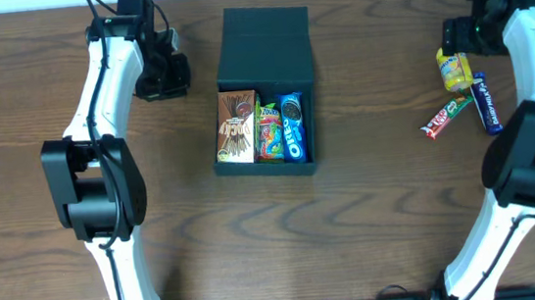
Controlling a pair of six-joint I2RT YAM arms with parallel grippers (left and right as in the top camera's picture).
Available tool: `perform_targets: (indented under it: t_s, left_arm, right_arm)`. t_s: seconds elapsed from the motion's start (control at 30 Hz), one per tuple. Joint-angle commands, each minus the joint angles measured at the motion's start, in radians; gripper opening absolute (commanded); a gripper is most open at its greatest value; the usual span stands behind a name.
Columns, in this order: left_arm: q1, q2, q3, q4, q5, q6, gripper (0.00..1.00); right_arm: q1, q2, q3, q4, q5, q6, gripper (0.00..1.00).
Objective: Pack container
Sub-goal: 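Move the right gripper to the yellow Mentos tub and grasp it, then carry the Mentos tub left and lower it into the box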
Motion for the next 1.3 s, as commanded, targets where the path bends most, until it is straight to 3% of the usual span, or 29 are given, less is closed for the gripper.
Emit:
perform_targets:
  t_s: [0.0, 0.57, 0.77, 1.1, 1.27]
  left_arm:
    - [-0.005, -0.014, 0.019, -0.01, 0.003, -0.008, 0.07]
    - [-0.005, -0.014, 0.019, -0.037, 0.004, -0.051, 0.08]
    - [-0.005, -0.014, 0.019, -0.036, 0.004, -0.054, 0.08]
    - [-0.005, -0.014, 0.019, -0.036, 0.004, -0.053, 0.08]
    - [-0.005, -0.014, 0.019, -0.036, 0.004, -0.053, 0.08]
  right_arm:
    - [-0.015, 0.026, -0.002, 0.021, 0.011, -0.017, 0.94]
    - [-0.018, 0.156, -0.002, 0.081, -0.028, -0.016, 0.88]
    - [-0.018, 0.156, -0.002, 0.096, -0.035, -0.016, 0.74]
    - [-0.018, 0.156, -0.002, 0.095, -0.035, -0.016, 0.61]
    - [-0.018, 0.156, -0.002, 0.094, -0.035, -0.016, 0.44]
